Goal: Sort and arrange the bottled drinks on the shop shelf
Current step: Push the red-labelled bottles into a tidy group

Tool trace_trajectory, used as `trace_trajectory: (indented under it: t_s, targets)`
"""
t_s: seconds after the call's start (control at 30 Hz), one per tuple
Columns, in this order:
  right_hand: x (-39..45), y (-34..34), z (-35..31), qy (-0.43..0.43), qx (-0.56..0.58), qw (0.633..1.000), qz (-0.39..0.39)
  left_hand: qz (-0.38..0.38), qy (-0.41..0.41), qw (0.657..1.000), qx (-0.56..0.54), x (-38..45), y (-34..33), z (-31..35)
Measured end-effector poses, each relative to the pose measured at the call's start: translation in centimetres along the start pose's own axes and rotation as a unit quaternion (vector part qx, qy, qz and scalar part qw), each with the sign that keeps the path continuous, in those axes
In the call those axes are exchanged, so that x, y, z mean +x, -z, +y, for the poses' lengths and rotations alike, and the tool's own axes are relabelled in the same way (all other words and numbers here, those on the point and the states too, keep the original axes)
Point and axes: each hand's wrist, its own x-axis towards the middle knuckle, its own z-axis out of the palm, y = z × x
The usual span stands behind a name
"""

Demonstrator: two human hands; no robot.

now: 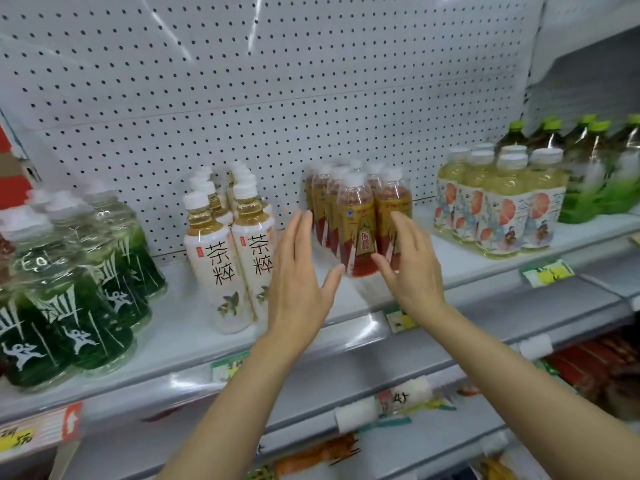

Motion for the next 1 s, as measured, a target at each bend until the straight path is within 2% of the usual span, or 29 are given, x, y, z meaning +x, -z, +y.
trace_trajectory:
  t_s: [0.1, 0.23, 0.43, 0.6, 0.77, 1.0]
  targets:
    - [2.4, 0.2, 2.2, -0.034, 0.005, 0.999, -0.007, -0.048, 0.055, 0.997, -0.037, 2.5, -3.4, 1.0]
    - [5.3, -0.2, 3.8, -0.026, 0.047, 0.999, 0.002, -0.046, 0.124, 0.988, -0.076, 7.0, -5.9, 2.0]
    - [8.9, 0.0, 5.0, -0.047, 0.201, 0.974, -0.092, -0.063, 0.200, 0.968, -0.136, 11.2, -7.6, 2.1]
    - [8.7, 0.7, 5.2, -0.048, 0.239, 0.966, -0.087, -0.053, 0.195, 0.966, -0.161, 10.3, -6.7, 3.7]
    - [6.8, 2.8, 5.4, -0.022, 0.204, 0.976, -0.071, -0.032, 0.182, 0.971, -0.154, 7.9, -5.8, 5.6]
    - [6.3, 3.9, 5.5, 0.004, 0.172, 0.981, -0.088, -0.028, 0.187, 0.971, -0.149, 7.2, -5.0, 6.6]
